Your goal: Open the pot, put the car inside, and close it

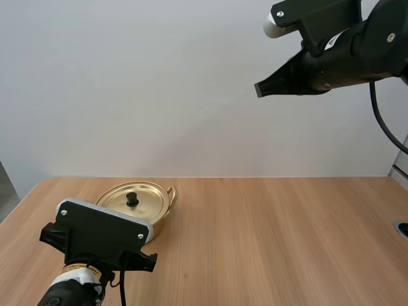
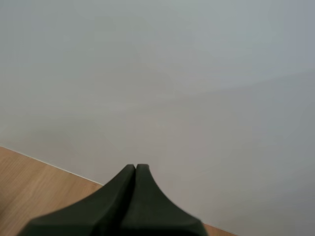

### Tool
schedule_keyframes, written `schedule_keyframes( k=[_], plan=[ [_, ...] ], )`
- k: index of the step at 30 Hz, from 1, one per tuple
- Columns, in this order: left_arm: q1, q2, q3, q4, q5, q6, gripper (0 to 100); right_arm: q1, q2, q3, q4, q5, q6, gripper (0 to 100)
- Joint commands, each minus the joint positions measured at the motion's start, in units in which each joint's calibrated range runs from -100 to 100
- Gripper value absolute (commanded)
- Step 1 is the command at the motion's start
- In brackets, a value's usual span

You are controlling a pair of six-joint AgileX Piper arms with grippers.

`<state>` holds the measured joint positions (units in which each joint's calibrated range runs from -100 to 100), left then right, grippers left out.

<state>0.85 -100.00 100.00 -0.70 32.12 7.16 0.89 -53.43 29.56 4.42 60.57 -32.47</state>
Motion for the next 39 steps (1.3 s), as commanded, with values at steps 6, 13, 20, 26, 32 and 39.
schedule_keyframes(
  k=[6, 13, 20, 26, 32, 39],
  plan=[
    [0.05, 0.00, 0.00, -0.29, -0.82, 0.02, 0, 0.02, -0.10, 0.08, 0.05, -0.39, 0.06, 0],
    [0.69, 0.00, 0.00, -12.23, -2.66, 0.02, 0, 0.02, -0.10, 0.08, 0.05, -0.39, 0.06, 0],
    [0.69, 0.00, 0.00, -12.32, -4.07, -0.07, 0, 0.02, -0.10, 0.08, 0.05, -0.23, 0.06, 0],
    [0.69, 0.00, 0.00, -12.32, -4.69, -0.07, 0, 0.02, -0.39, 3.70, 2.97, -3.07, 0.06, 0],
    [0.69, 0.00, 0.00, -12.32, -4.69, -0.07, 0, 0.02, -5.41, 15.04, 9.13, -10.13, 0.06, 0],
    [0.69, 0.00, 0.00, -12.32, -4.69, -0.07, 0, 0.02, -18.70, 27.83, 11.61, -7.86, 2.49, 0]
  ],
)
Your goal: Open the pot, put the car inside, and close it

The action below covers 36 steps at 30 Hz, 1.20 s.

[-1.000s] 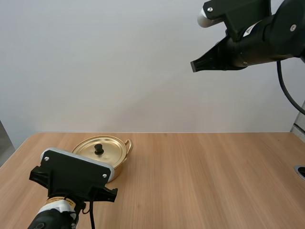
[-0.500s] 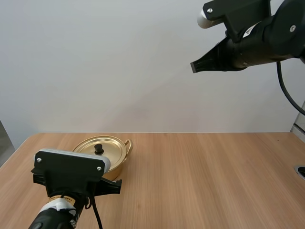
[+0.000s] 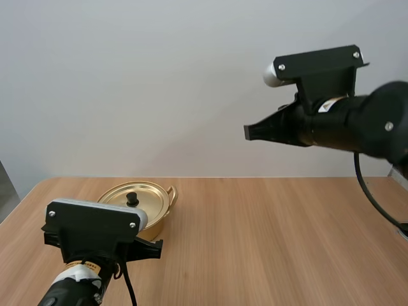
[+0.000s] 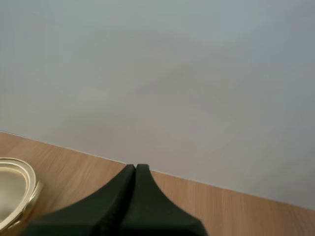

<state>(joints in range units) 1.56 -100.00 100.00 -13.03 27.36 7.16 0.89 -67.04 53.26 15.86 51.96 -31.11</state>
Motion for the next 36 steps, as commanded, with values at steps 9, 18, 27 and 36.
schedule_keyframes(
  k=[9, 18, 27, 36],
  plan=[
    [-0.02, 0.00, 0.00, -0.47, 2.33, -8.61, 0, 0.02, -23.83, 14.32, -4.86, 1.20, 1.95, 0],
    [-0.02, 0.00, 0.00, 1.70, 3.30, -8.92, 0, 0.09, -32.96, 18.19, -7.18, 10.94, 8.33, 0],
    [-0.02, 0.00, 0.00, 1.54, 1.77, -8.92, 0, 0.09, -32.96, 24.25, -18.24, -9.35, 10.41, 0],
    [-0.02, 0.00, 0.00, 1.54, 1.77, -8.92, 0, 0.09, -32.96, 36.39, -16.36, -20.50, 13.20, 0]
  ],
)
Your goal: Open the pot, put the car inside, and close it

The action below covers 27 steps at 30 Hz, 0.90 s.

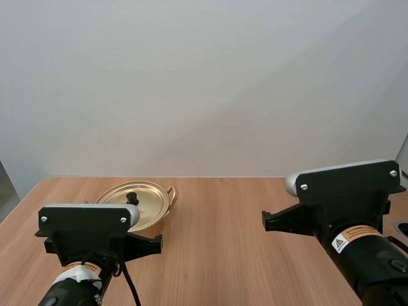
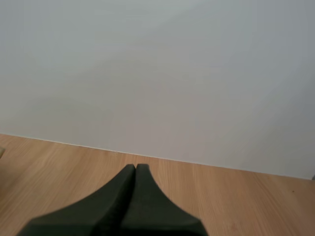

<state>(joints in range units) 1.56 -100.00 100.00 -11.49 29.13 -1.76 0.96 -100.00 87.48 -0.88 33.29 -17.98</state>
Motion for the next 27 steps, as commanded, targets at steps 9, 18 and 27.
schedule_keyframes(
  k=[9, 18, 27],
  plan=[
    [-0.02, 0.00, 0.00, 0.01, 0.00, 0.00, 0, 0.02, 0.00, 9.69, 1.98, -3.65, 0.05, 0],
    [-0.02, 0.00, 0.00, 0.01, 0.00, 0.00, 0, 0.02, 0.00, 12.52, 5.30, -4.97, 0.05, 0],
    [-0.02, 0.00, 0.00, 0.01, 0.00, 0.00, 0, 0.02, 0.00, 12.52, 4.76, -4.37, 0.05, 0]
  ],
)
